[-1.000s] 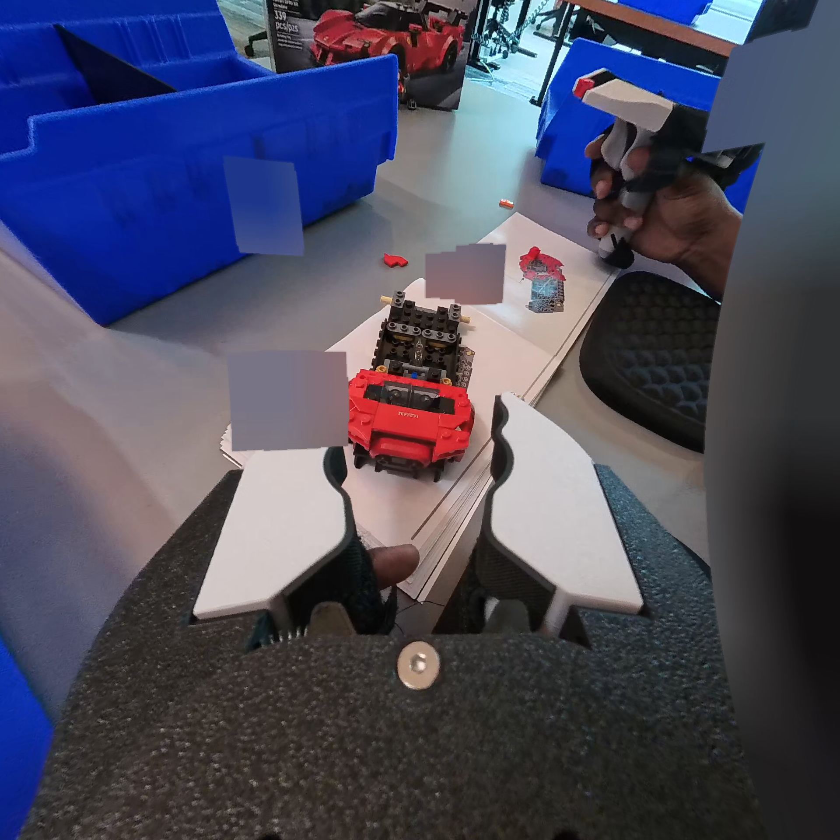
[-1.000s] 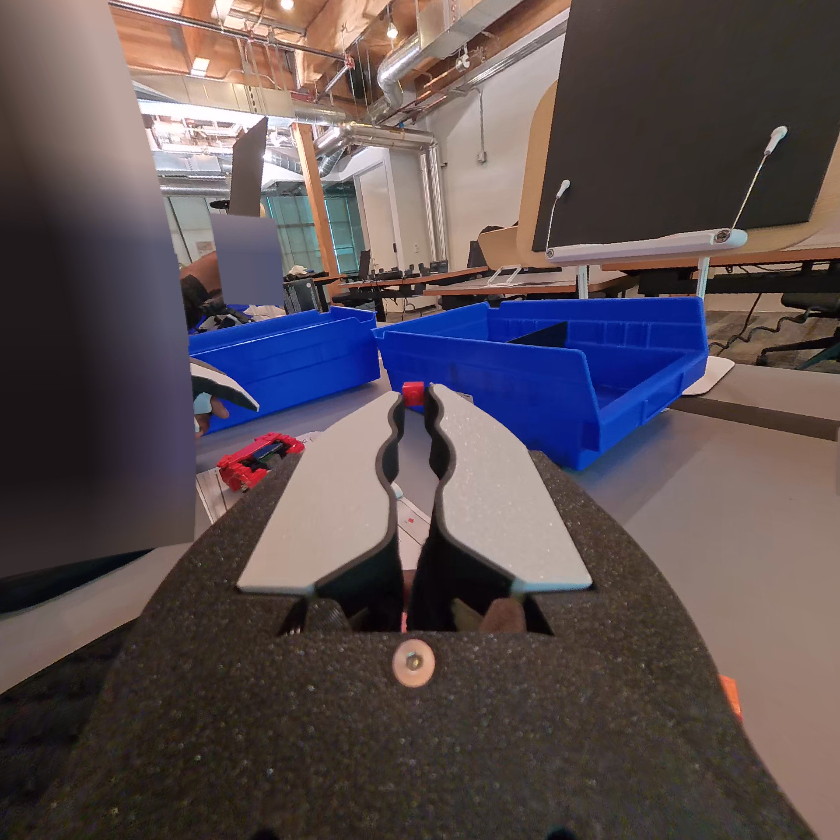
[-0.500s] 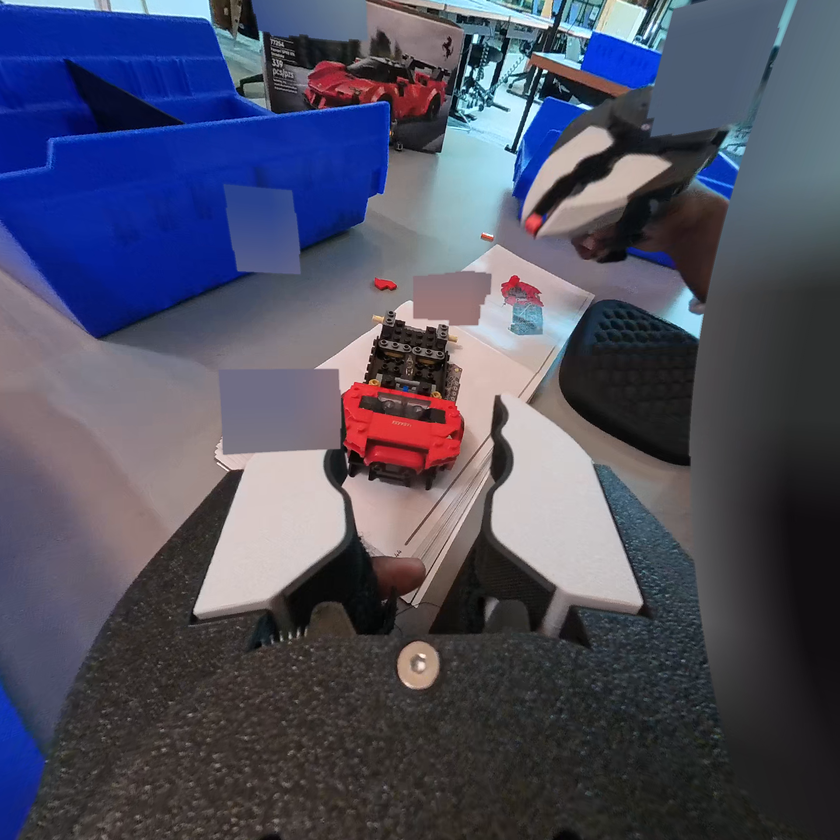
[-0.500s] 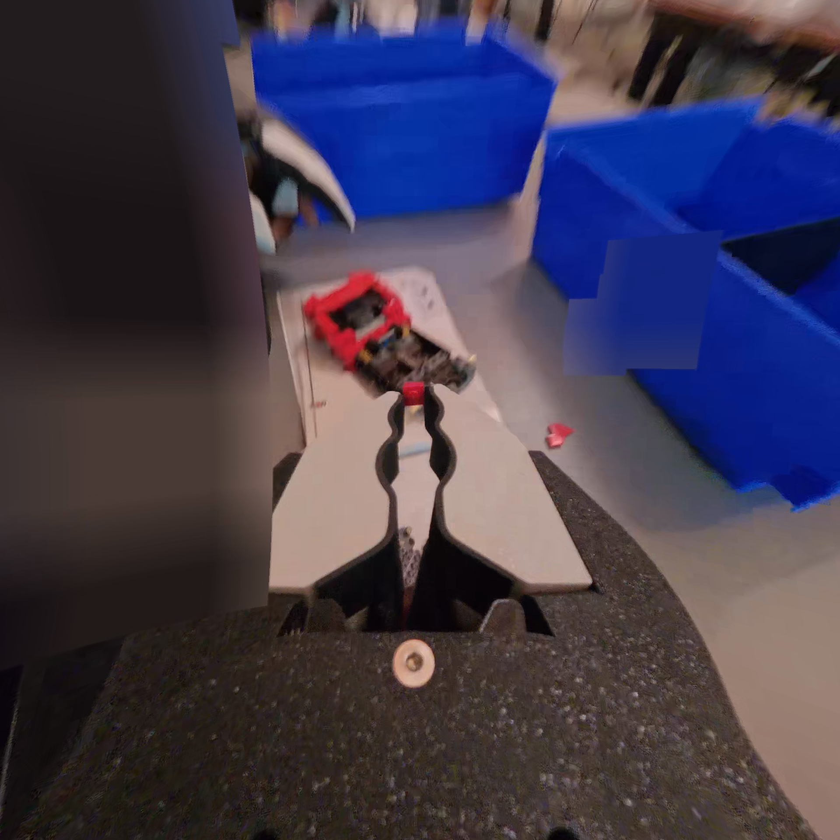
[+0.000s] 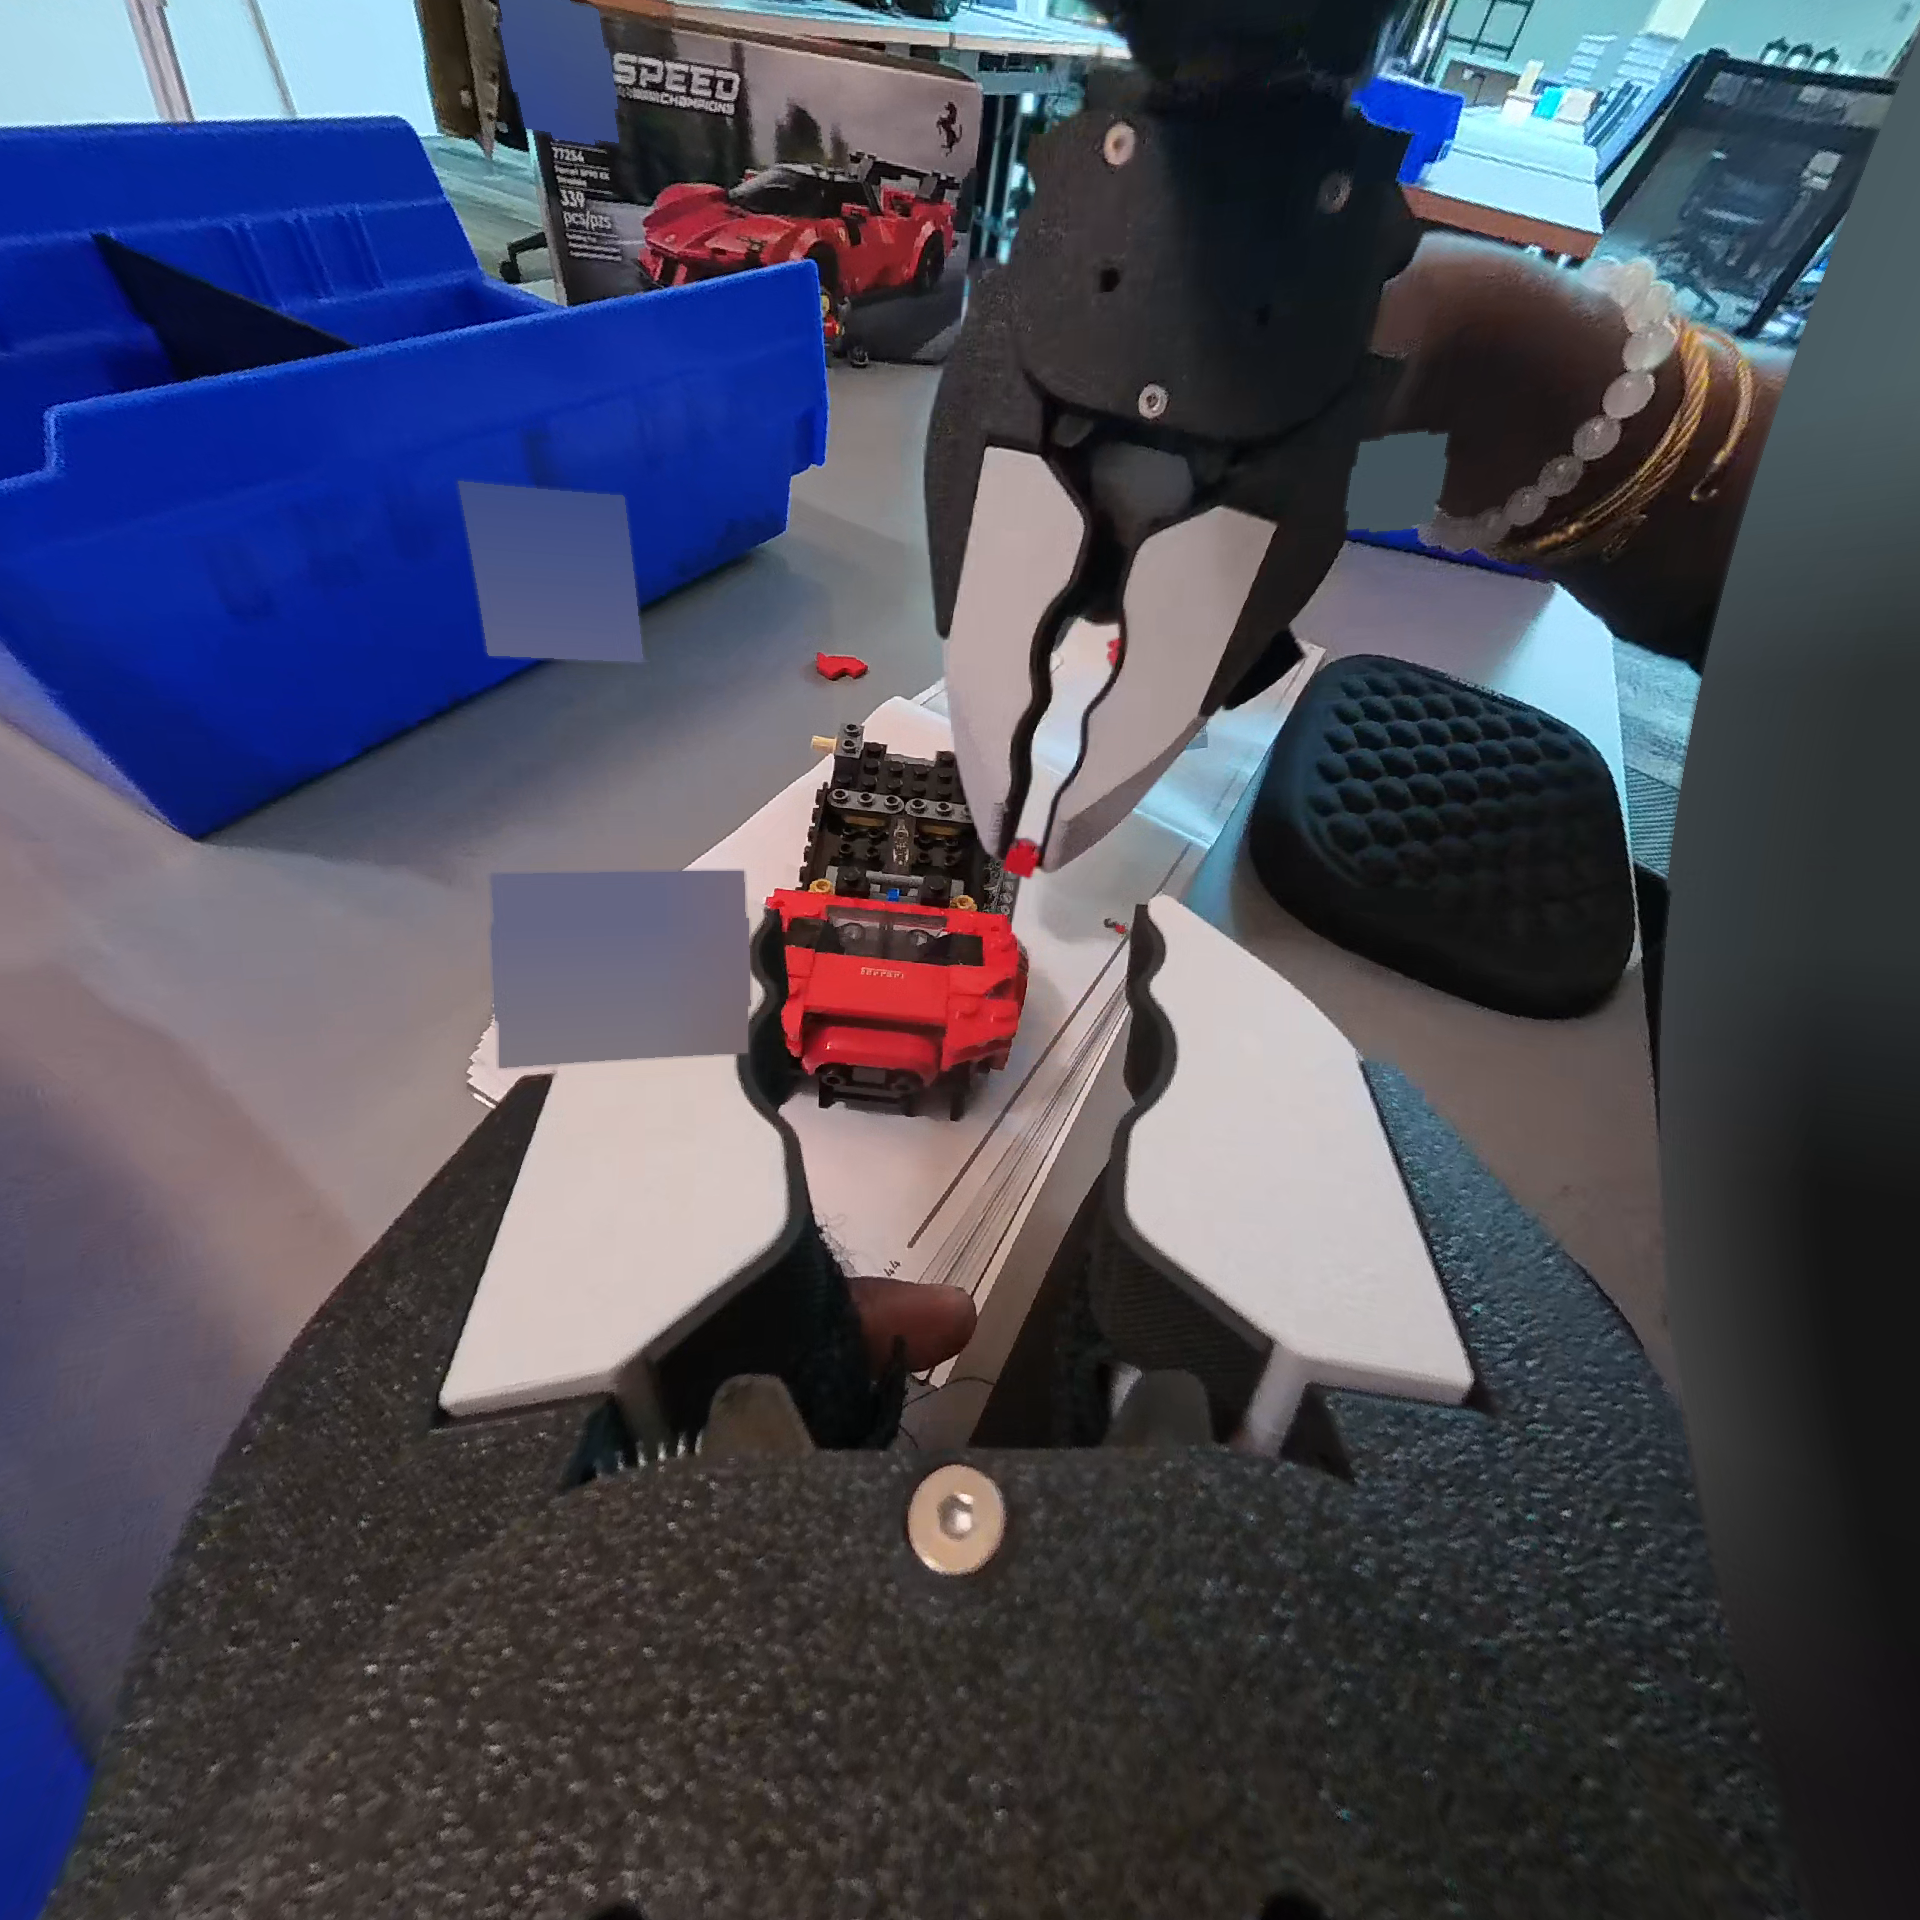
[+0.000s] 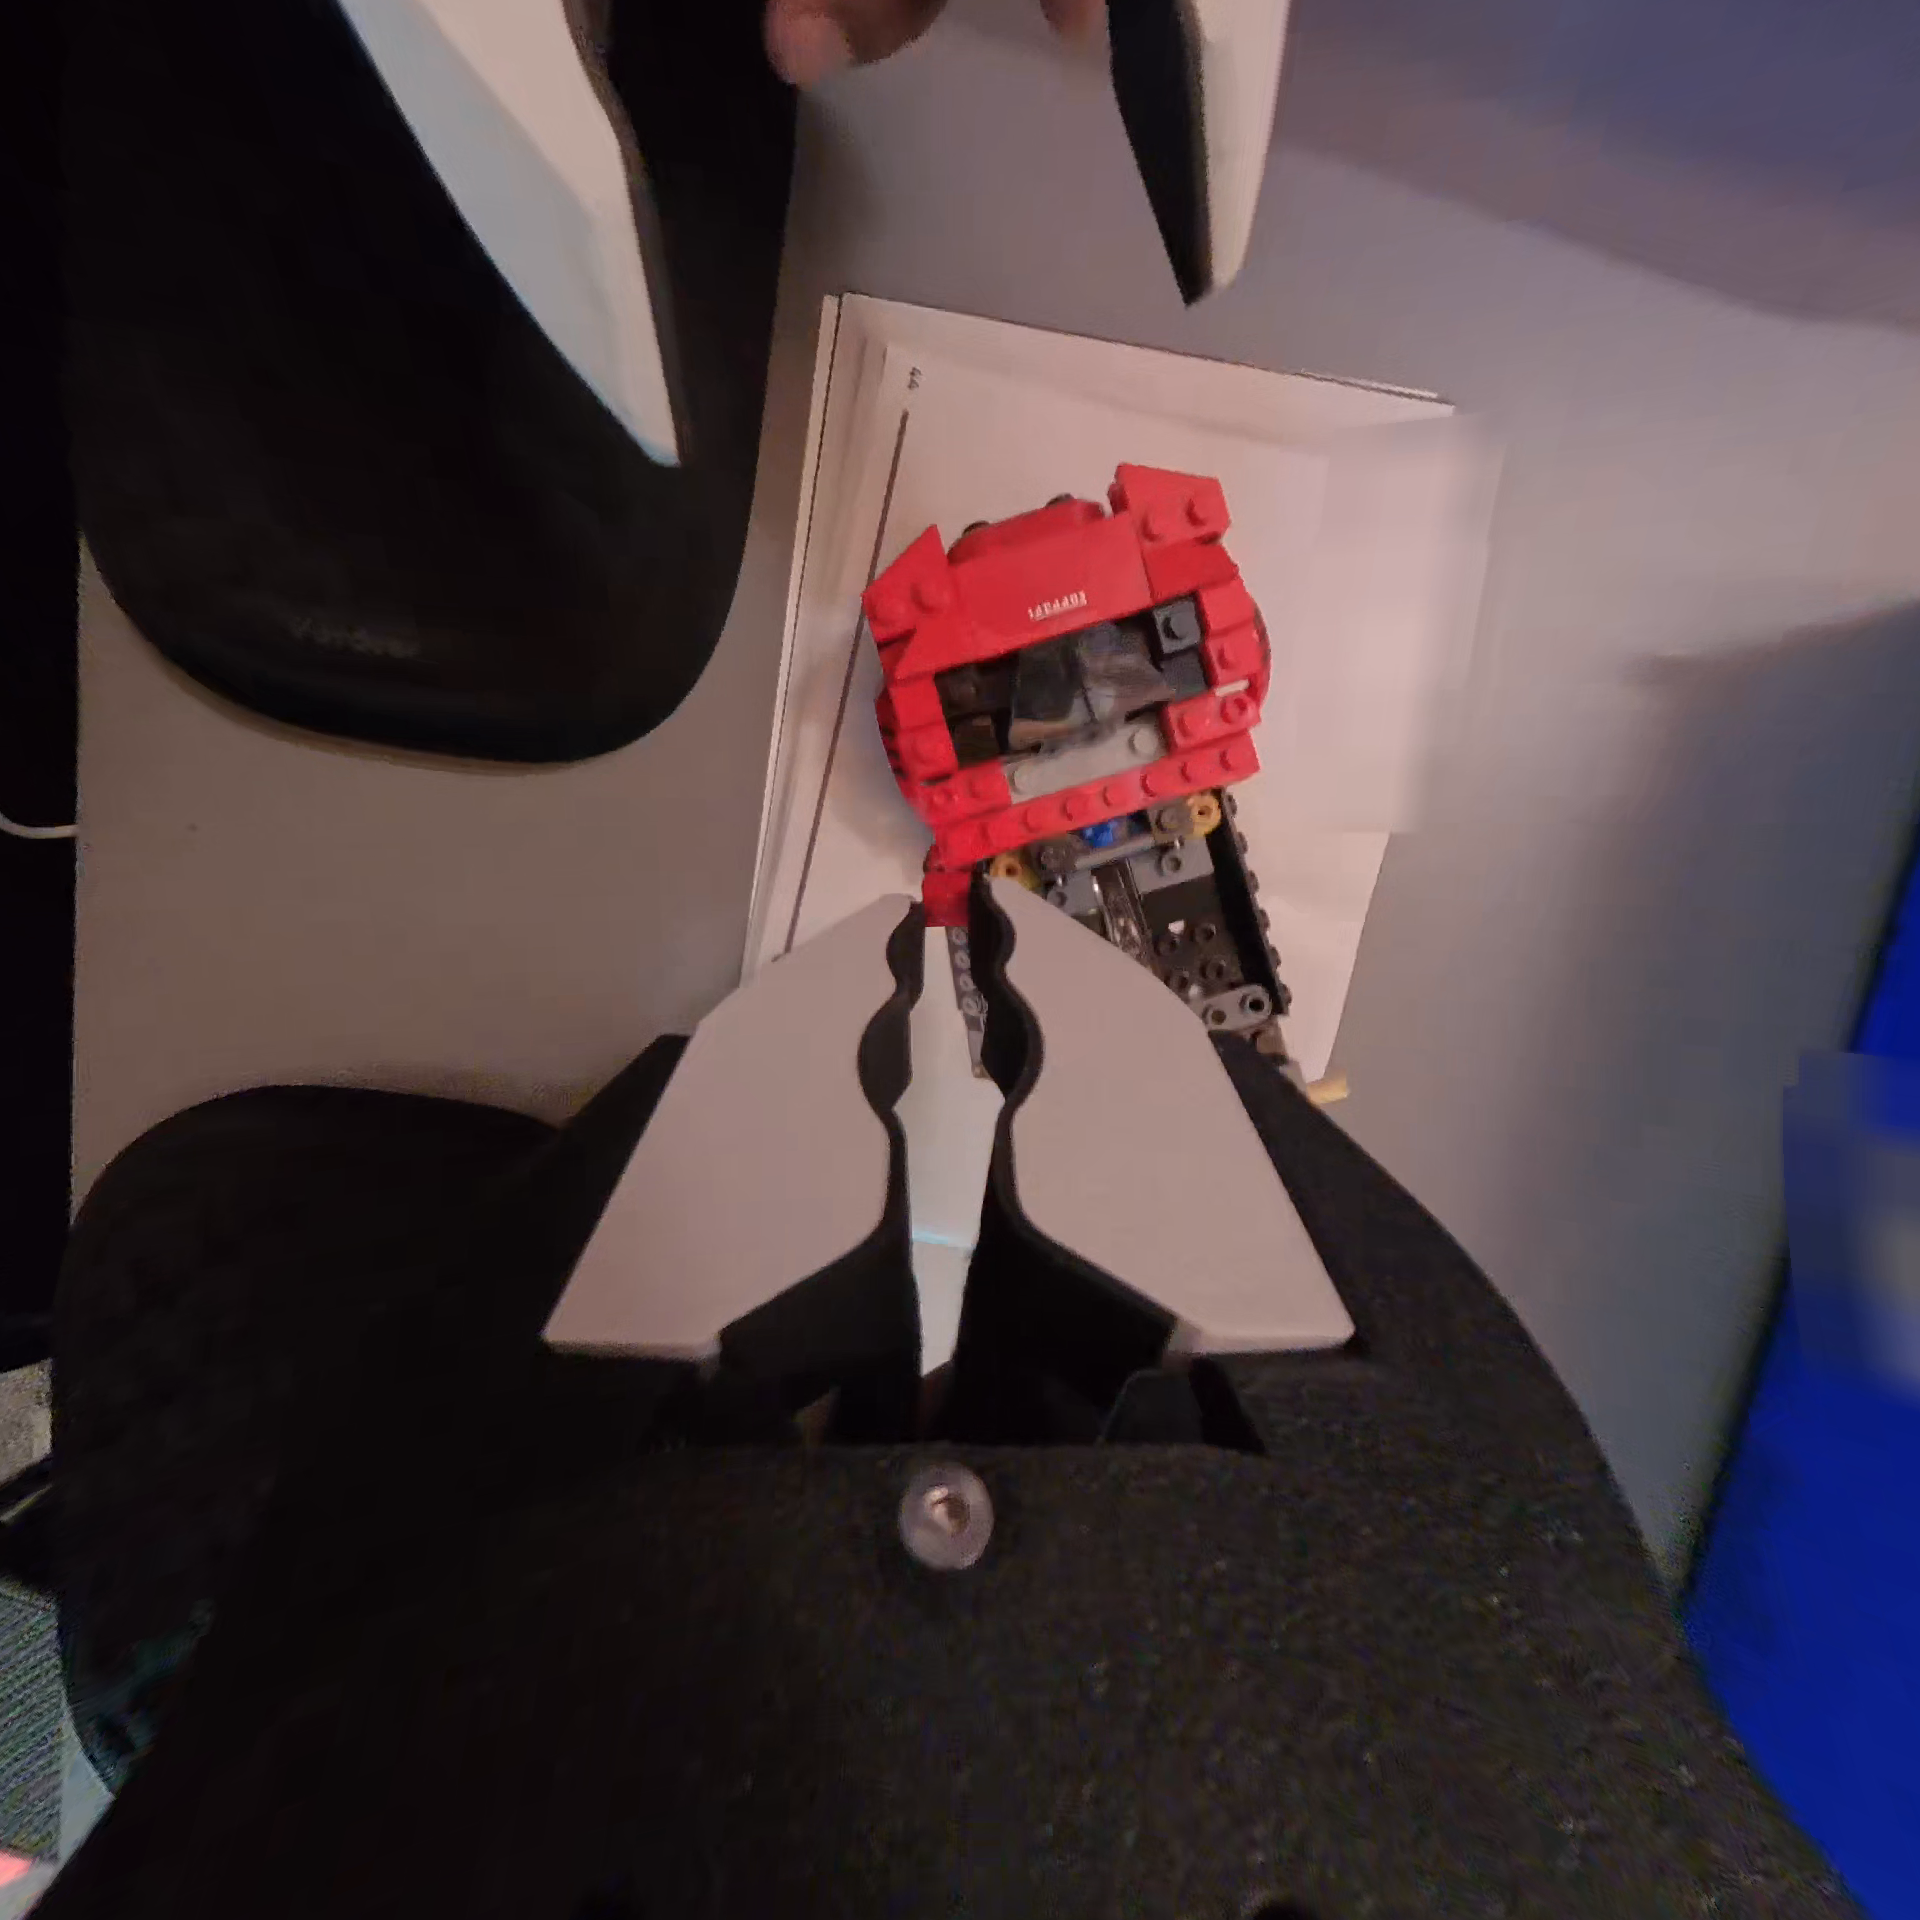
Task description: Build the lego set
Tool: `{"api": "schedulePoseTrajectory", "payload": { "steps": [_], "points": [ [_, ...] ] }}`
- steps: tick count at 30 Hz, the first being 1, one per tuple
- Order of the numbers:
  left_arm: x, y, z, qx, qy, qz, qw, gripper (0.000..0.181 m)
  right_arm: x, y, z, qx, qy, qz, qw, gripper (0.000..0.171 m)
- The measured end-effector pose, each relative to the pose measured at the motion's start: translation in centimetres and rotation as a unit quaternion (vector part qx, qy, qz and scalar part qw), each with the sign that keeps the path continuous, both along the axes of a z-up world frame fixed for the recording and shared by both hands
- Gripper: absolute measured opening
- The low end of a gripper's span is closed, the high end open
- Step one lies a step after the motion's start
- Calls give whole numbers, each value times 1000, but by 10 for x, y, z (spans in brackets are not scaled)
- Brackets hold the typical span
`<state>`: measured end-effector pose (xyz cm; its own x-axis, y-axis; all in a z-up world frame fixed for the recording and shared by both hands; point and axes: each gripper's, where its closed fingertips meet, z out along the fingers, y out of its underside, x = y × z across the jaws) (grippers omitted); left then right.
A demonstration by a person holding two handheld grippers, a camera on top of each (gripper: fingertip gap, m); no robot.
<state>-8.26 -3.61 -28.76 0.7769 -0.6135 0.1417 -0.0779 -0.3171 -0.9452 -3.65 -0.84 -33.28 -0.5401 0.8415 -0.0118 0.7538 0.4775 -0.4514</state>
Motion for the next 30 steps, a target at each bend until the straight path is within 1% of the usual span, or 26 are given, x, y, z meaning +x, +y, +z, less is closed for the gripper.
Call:
{"api": "schedulePoseTrajectory", "payload": {
  "steps": [5,13,18,30],
  "points": [
    [1,-1,-1,-2,1,-4,1000,62,-5,-3,-8,30,-26,33,999,8],
    [2,-1,-3,-10,2,-9,1000,60,-8,0,-12,43,-41,54,997,8],
    [6,-3,-5,-17,4,-24,1000,52,-8,-2,-13,52,-59,74,994,8],
    [8,-4,-9,-33,-1,-36,999,51,-8,-2,-15,105,-116,80,984,8]
  ]
}}
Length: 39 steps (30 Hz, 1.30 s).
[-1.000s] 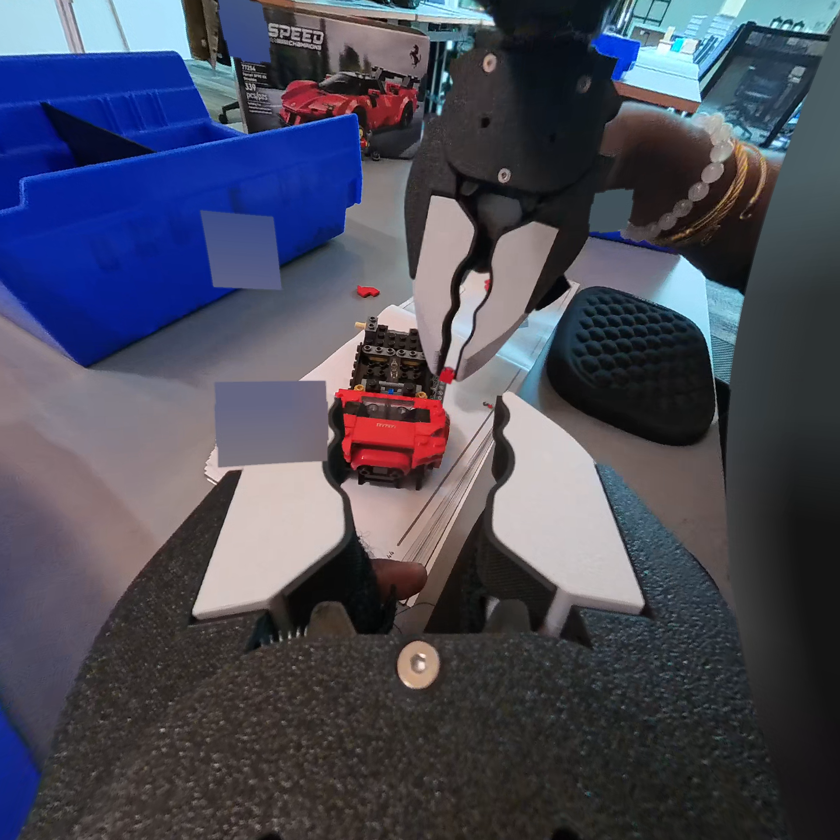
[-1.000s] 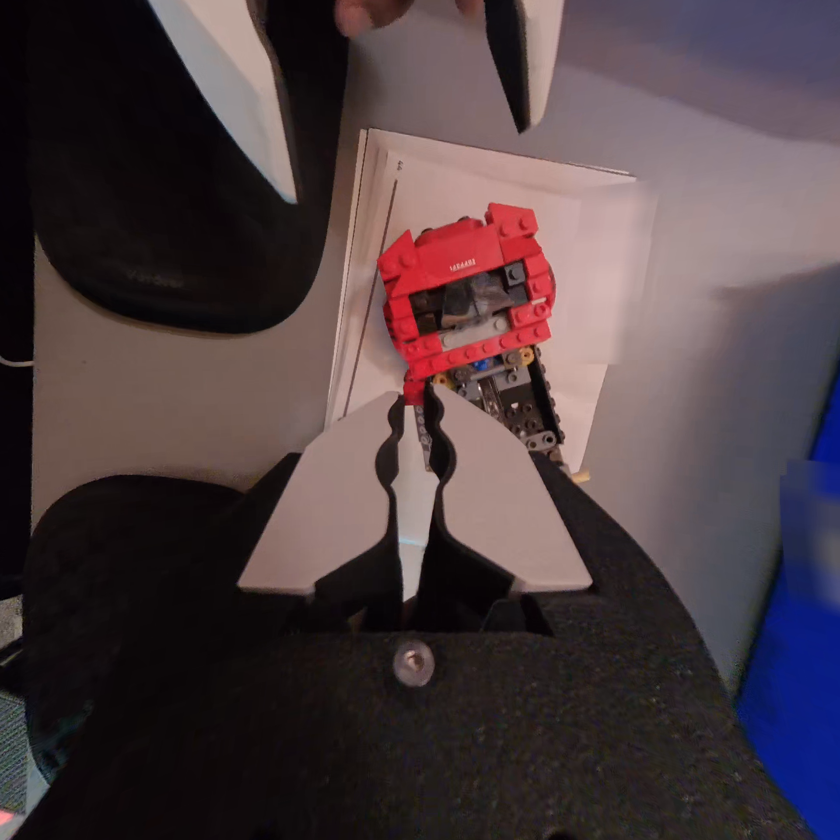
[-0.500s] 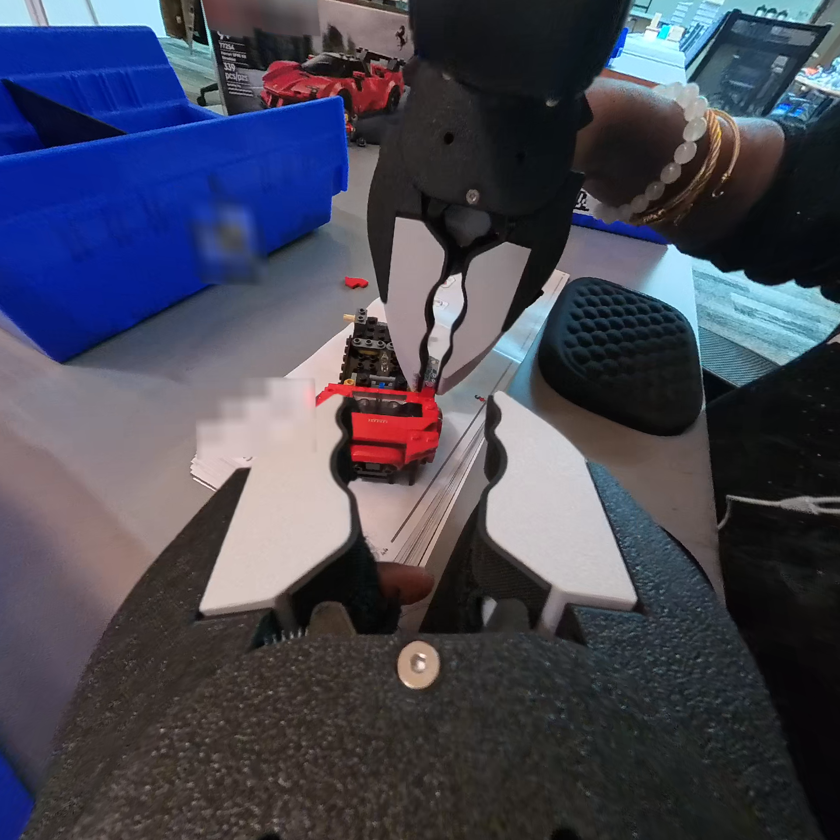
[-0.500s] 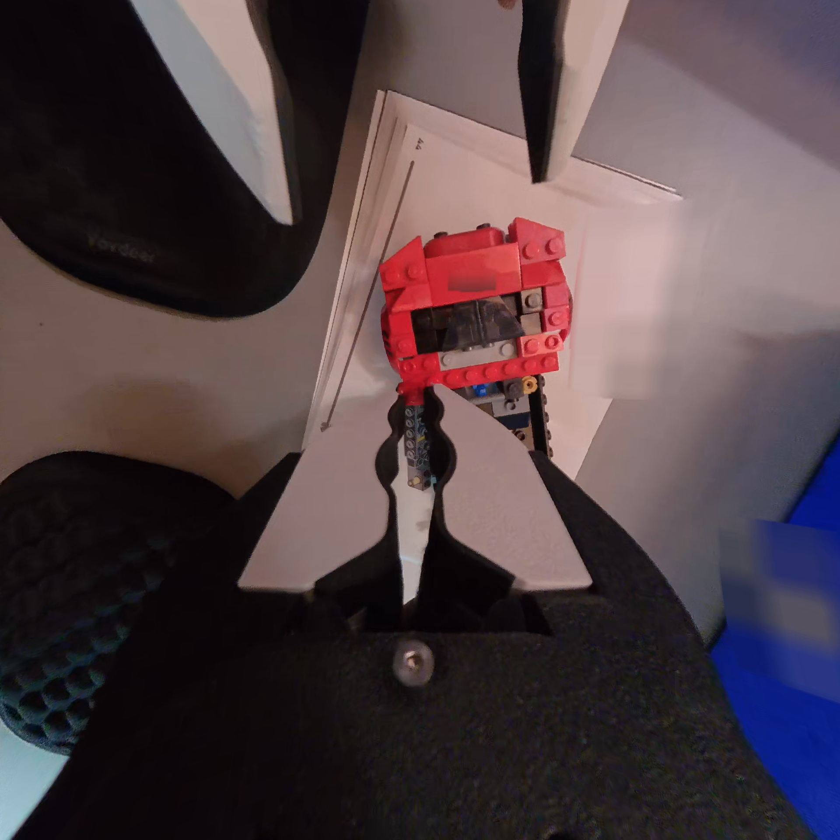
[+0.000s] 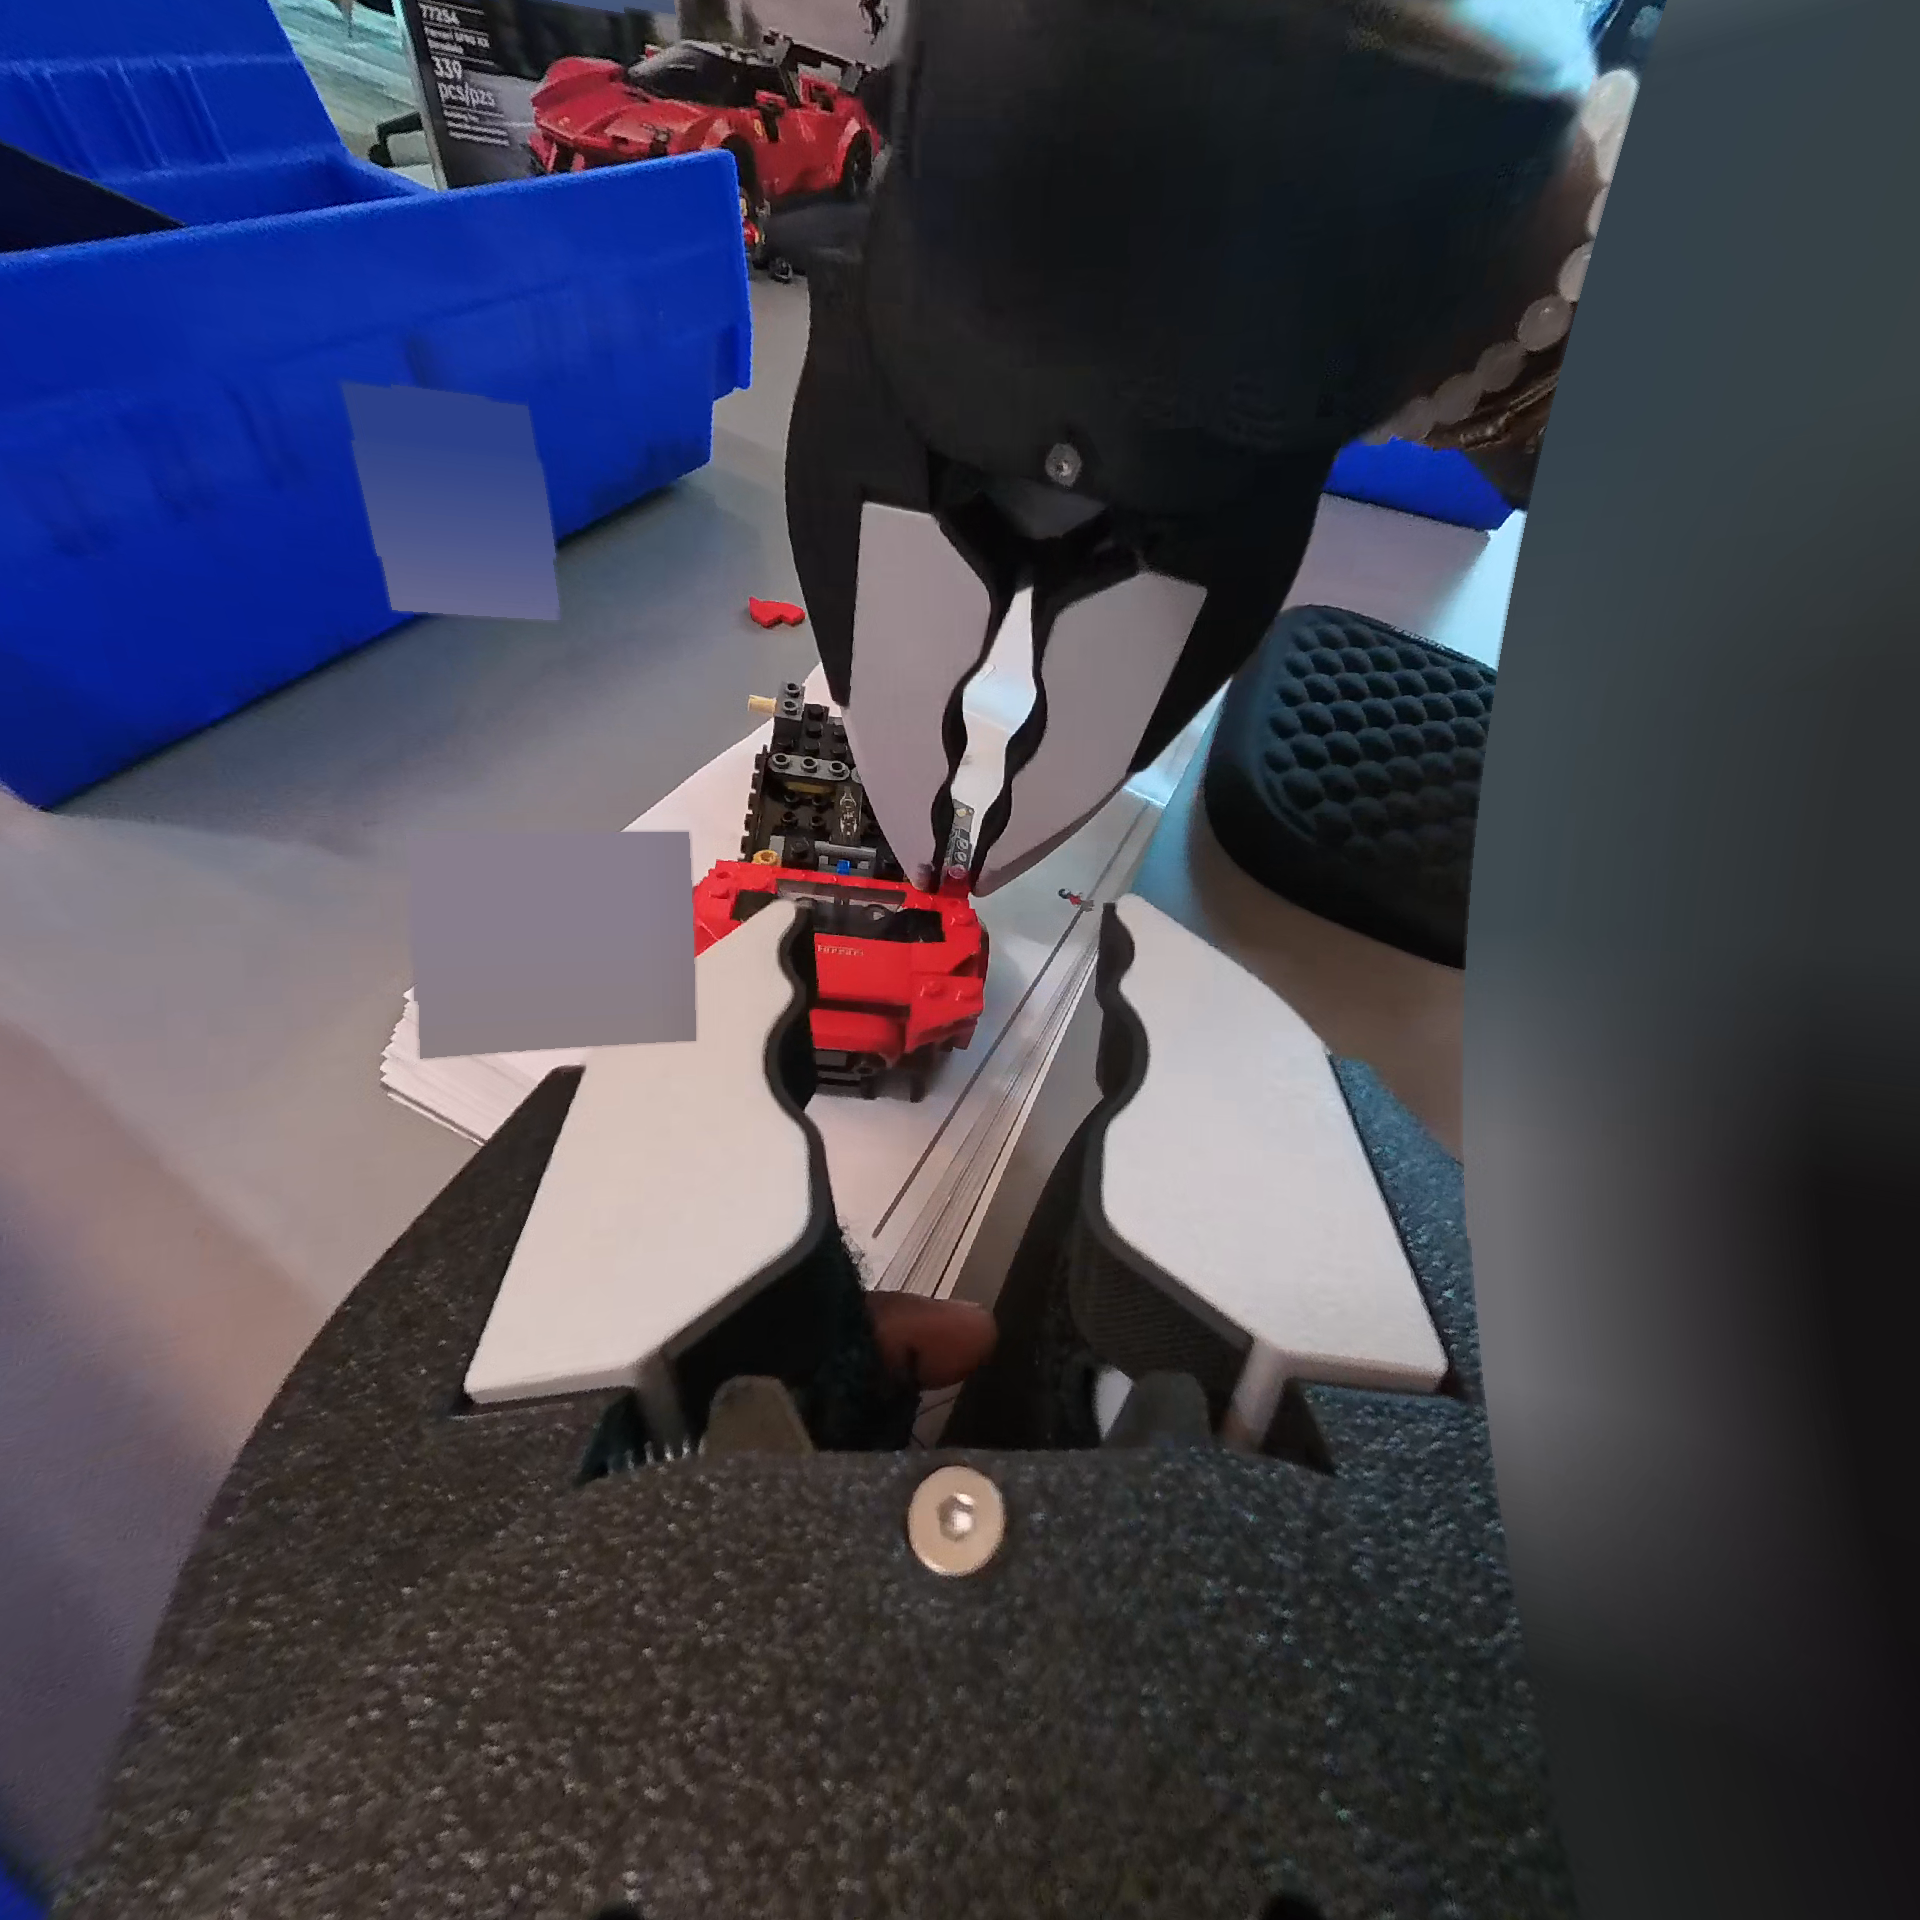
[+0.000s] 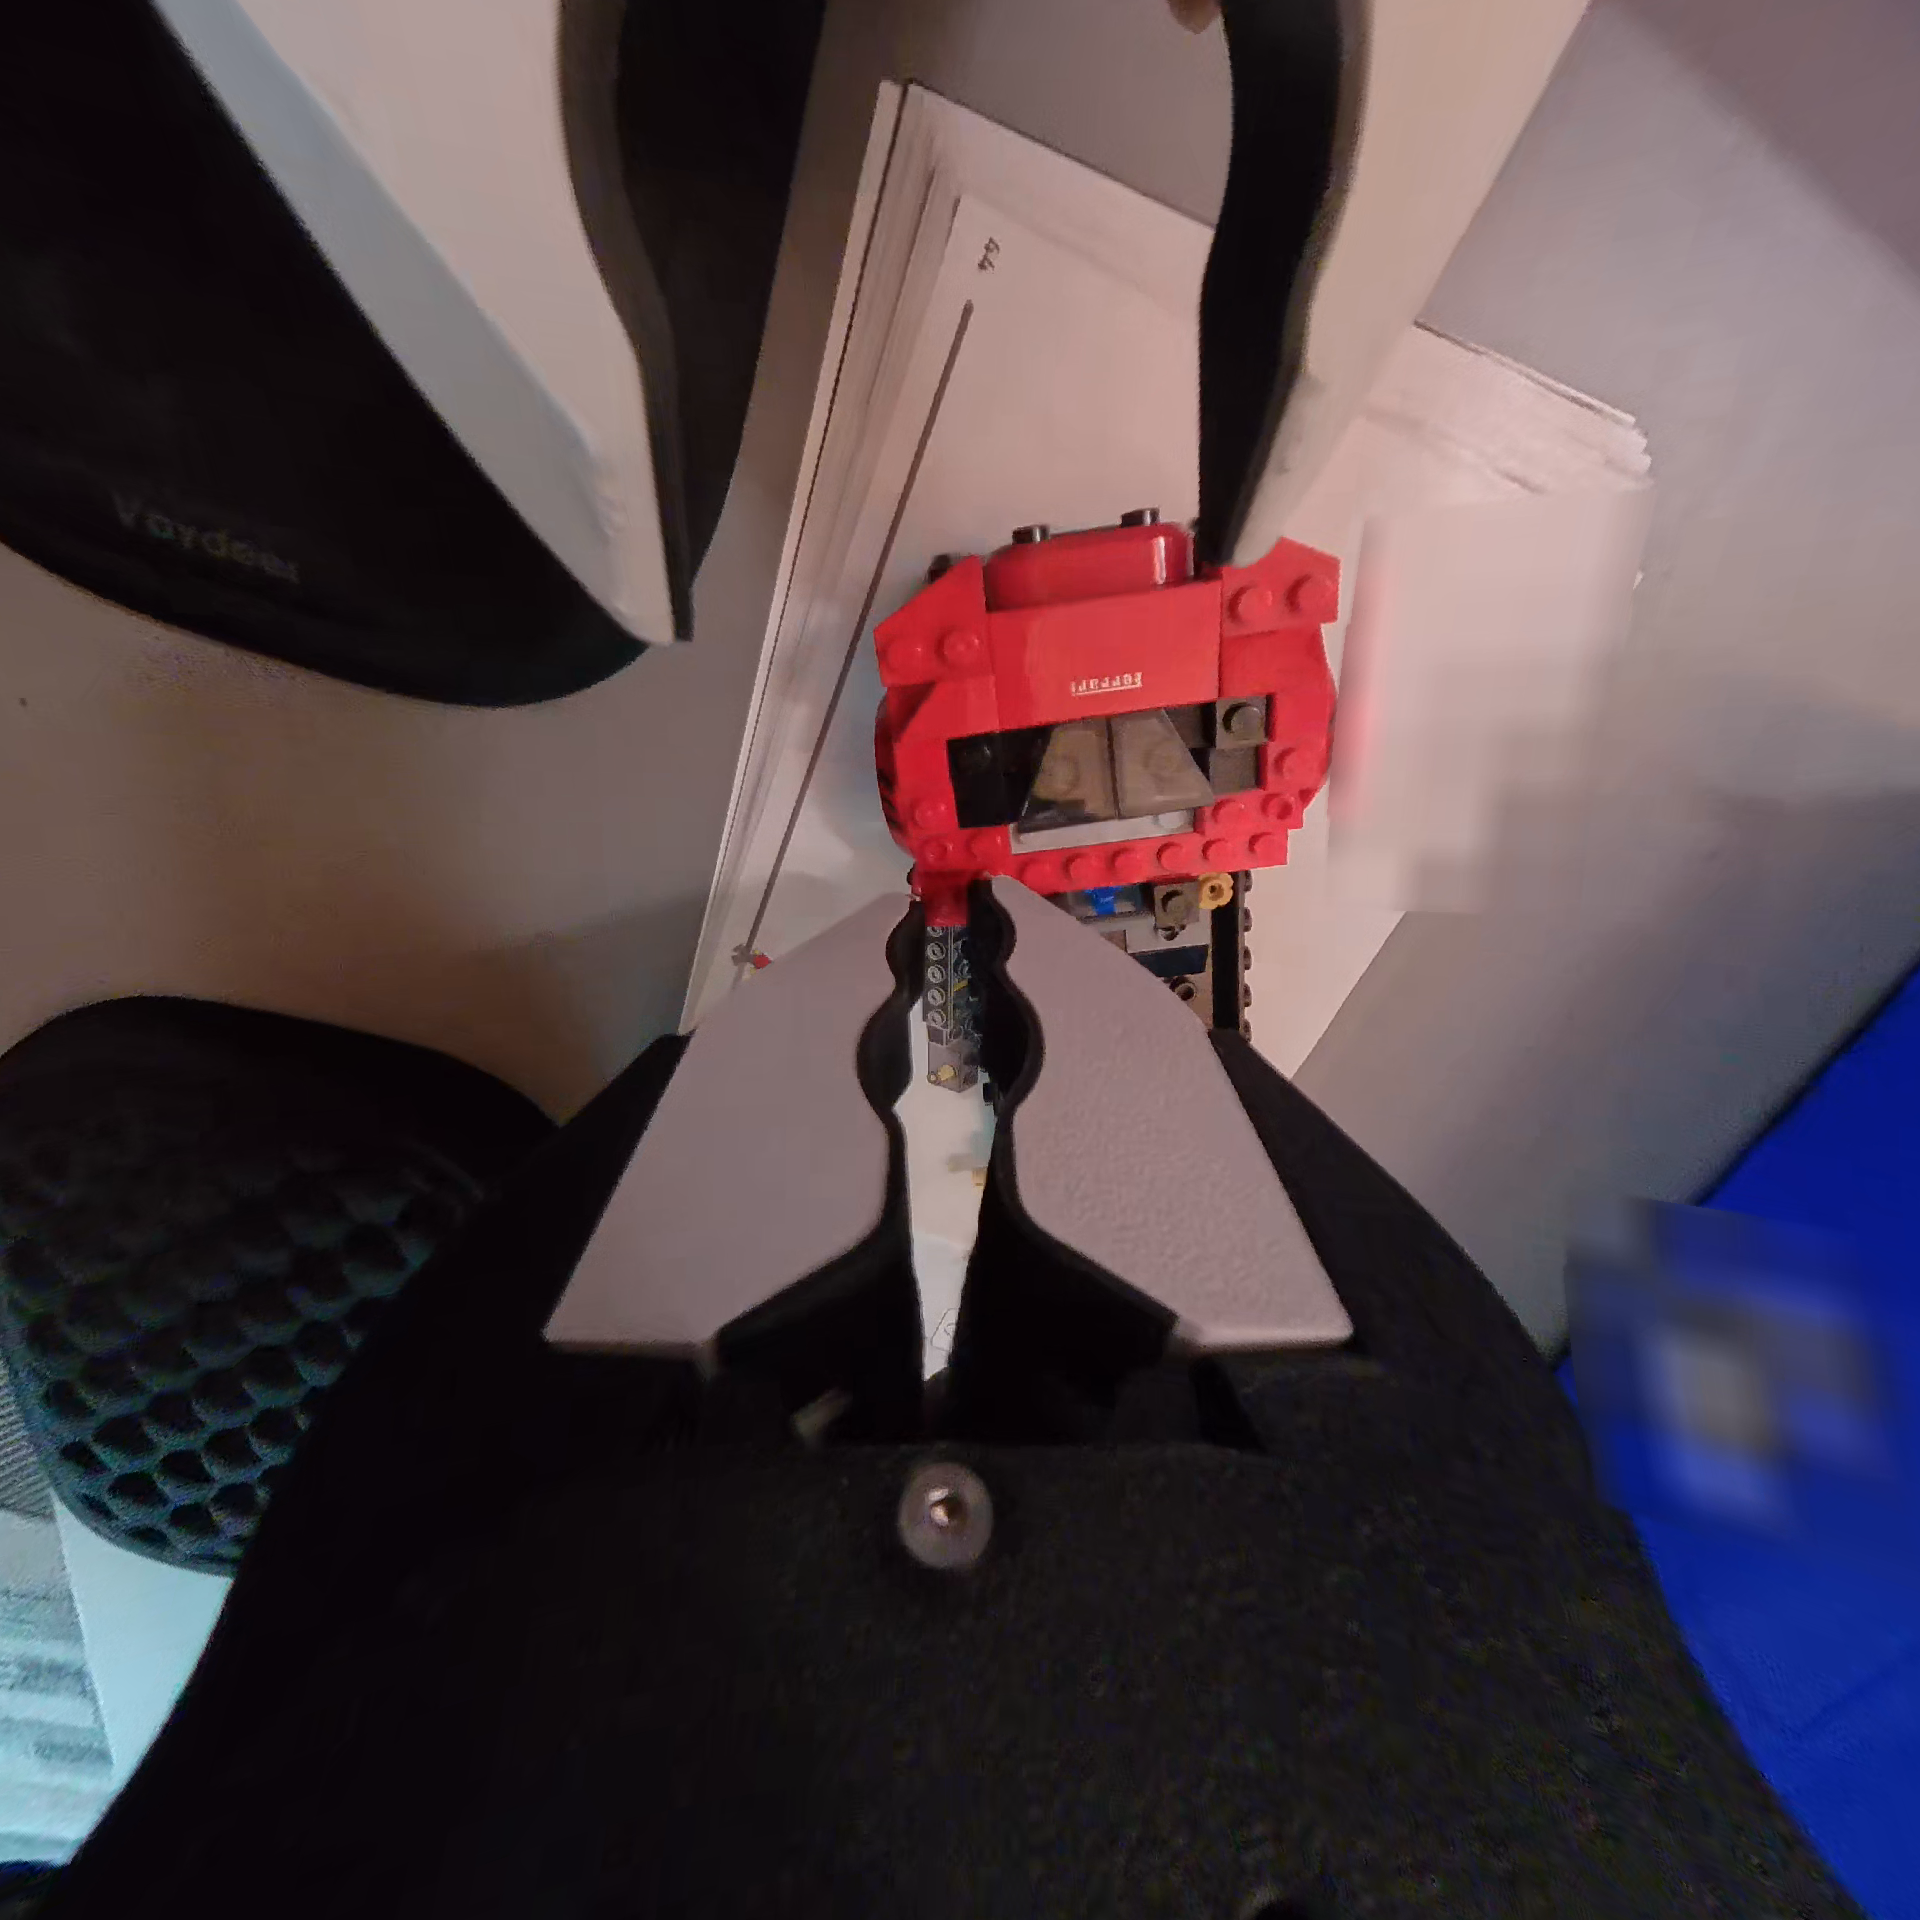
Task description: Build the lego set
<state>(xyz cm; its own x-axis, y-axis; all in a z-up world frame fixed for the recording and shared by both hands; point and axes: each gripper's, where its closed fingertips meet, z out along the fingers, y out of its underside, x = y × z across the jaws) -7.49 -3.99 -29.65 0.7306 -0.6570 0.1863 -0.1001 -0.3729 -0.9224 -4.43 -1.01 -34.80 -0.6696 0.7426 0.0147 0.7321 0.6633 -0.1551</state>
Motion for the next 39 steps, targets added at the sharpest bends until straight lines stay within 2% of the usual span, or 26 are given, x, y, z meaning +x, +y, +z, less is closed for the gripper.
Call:
{"api": "schedulePoseTrajectory", "payload": {
  "steps": [5,9,18,23,26,29,35,39],
  "points": [
    [-2,3,-8,-32,1,7,999,50,-2,-1,0,36,-17,4,999,8],
    [4,1,-23,-71,34,-8,997,49,-2,-1,0,60,-37,4,998,8],
    [4,1,-25,-82,25,-11,996,41,-2,0,-1,76,-57,4,995,8],
    [4,1,-25,-82,28,-10,996,40,-8,-4,0,27,-15,-10,999,9],
    [4,1,-24,-81,27,-9,996,40,-7,-6,3,-15,-2,-32,999,21],
    [3,1,-23,-77,25,-8,997,40,-5,-3,7,-25,17,-33,999,24],
    [4,1,-24,-80,30,-11,996,41,6,9,16,-59,50,-52,996,15],
    [4,1,-22,-77,23,-11,997,41,14,-6,9,-117,86,-74,987,9]
  ]
}}
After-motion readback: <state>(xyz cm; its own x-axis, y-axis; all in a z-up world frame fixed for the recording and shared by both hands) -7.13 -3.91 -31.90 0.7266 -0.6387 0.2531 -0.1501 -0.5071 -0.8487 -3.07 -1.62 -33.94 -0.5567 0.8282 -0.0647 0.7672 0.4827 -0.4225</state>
